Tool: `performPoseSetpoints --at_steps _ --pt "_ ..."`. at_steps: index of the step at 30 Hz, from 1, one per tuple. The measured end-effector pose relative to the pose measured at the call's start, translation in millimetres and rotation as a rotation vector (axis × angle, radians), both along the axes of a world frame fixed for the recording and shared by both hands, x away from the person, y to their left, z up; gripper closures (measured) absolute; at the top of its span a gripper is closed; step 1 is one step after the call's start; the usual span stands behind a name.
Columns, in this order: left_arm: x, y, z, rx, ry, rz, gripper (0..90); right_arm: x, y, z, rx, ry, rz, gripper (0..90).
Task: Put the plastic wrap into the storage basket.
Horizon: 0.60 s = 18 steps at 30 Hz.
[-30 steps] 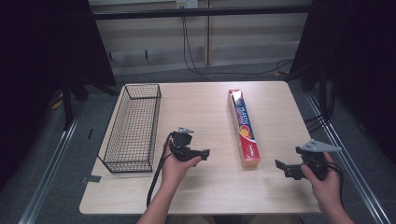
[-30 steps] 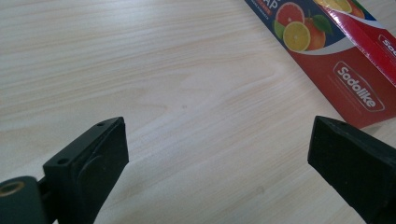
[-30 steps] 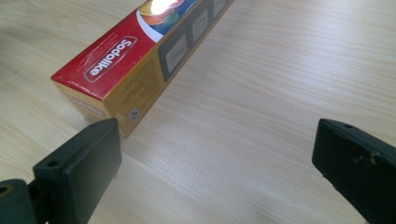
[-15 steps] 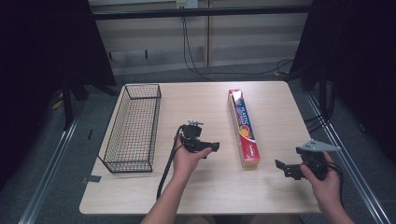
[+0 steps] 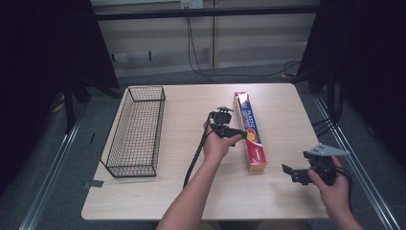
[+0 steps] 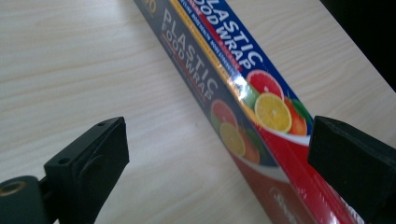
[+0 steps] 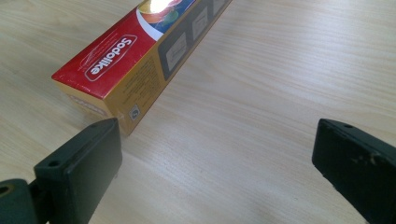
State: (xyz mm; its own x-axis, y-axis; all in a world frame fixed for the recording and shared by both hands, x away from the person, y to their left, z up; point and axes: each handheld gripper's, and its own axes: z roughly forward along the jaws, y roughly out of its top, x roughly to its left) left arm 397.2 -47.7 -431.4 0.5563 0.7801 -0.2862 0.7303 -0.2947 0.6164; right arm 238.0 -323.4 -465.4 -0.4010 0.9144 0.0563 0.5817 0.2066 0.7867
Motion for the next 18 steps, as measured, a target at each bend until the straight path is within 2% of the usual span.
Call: performPoseSetpoints --at_steps 1,2,4,5,7,8,10,11,15,17,18 --pt "0.0 0.0 0.0 0.0 0.0 0.0 5.3 0.1 0.3 -0.1 -0.001 -0.001 0.005 1.7" --pt "2.9 -9.6 2.9 0.011 -0.002 -0.006 5.3 0.0 0.5 0.0 -0.001 -0.001 0.005 1.7" --pt "4.1 -14.3 3.7 0.004 -0.006 -0.005 5.3 0.0 0.6 0.2 0.001 -0.001 0.005 1.7" --pt "6.9 -22.8 4.5 0.008 -0.004 -0.003 5.3 0.2 0.4 0.4 0.004 -0.004 0.004 1.7" --pt "10.4 -28.9 3.3 0.02 0.003 -0.005 5.4 -0.1 -0.3 0.8 0.004 -0.003 0.001 1.7" --pt "11.3 -33.4 1.4 0.002 0.001 0.018 5.4 0.0 -0.4 0.7 0.005 -0.007 0.0 1.7" --pt "12.8 -35.1 0.4 0.017 0.004 0.012 5.8 -0.1 -0.5 0.8 0.005 -0.006 0.0 1.7" --pt "15.7 -40.5 -3.2 0.011 0.004 0.033 5.8 -0.3 -0.5 0.9 0.005 -0.009 0.001 1.7" --pt "22.4 -47.0 -9.9 0.042 0.004 0.052 6.2 -0.5 -1.0 1.3 0.006 -0.009 0.003 1.7" --pt "24.2 -49.2 -12.6 0.039 0.0 0.07 7.0 -0.7 -1.5 1.5 0.008 -0.011 0.002 1.7" --pt "25.0 -49.7 -13.8 0.041 0.002 0.064 7.3 -0.9 -1.5 1.5 0.014 -0.007 0.0 1.7"
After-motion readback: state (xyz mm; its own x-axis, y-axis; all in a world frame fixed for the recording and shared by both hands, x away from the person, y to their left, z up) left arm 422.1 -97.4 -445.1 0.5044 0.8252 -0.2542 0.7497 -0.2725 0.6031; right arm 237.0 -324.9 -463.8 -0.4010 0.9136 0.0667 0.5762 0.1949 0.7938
